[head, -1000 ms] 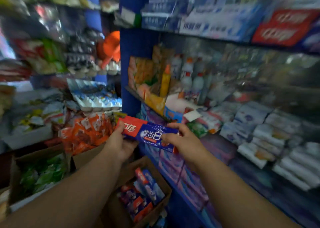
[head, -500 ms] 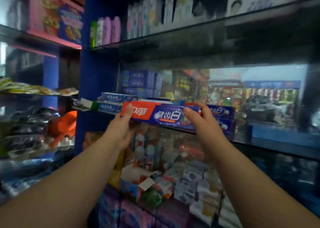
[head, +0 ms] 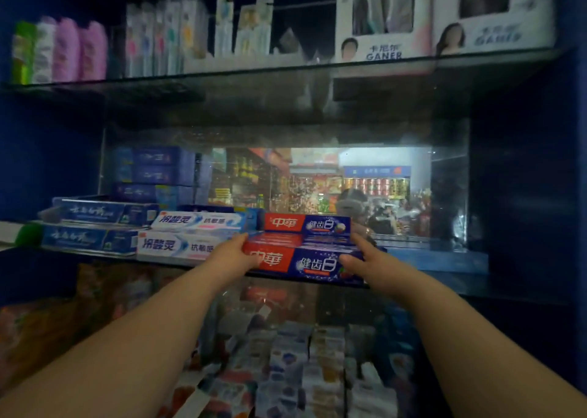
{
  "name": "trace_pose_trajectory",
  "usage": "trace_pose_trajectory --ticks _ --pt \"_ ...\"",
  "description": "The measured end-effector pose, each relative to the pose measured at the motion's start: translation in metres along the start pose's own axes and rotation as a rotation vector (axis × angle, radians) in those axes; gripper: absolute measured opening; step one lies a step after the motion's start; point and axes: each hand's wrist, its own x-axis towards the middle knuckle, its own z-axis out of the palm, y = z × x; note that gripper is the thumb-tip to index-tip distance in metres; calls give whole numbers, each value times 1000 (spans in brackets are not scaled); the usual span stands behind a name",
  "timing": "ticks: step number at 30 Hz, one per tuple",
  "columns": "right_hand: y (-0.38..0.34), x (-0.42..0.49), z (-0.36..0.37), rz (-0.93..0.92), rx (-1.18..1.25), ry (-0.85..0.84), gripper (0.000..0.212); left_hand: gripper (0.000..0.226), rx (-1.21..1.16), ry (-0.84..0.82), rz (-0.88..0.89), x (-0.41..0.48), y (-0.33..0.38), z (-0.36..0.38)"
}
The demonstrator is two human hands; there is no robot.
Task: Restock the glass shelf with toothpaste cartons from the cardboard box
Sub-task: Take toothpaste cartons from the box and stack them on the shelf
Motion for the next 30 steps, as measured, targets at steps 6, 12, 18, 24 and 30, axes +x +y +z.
trace_pose_trajectory --ticks 6,12,18,24,30 --pt "-18 8 13 25 -64 110 68 59 246 8 18 17 0 7" --pt "-18 17 27 57 -93 172 72 46 291 88 28 25 -9 13" --pt "-13 21 35 52 -45 255 70 61 296 182 16 20 -14 25" --pt "-7 23 43 14 -124 389 59 69 241 212 2 7 -15 26" --pt "-10 17 58 -80 -381 505 65 69 206 267 10 -18 -9 26"
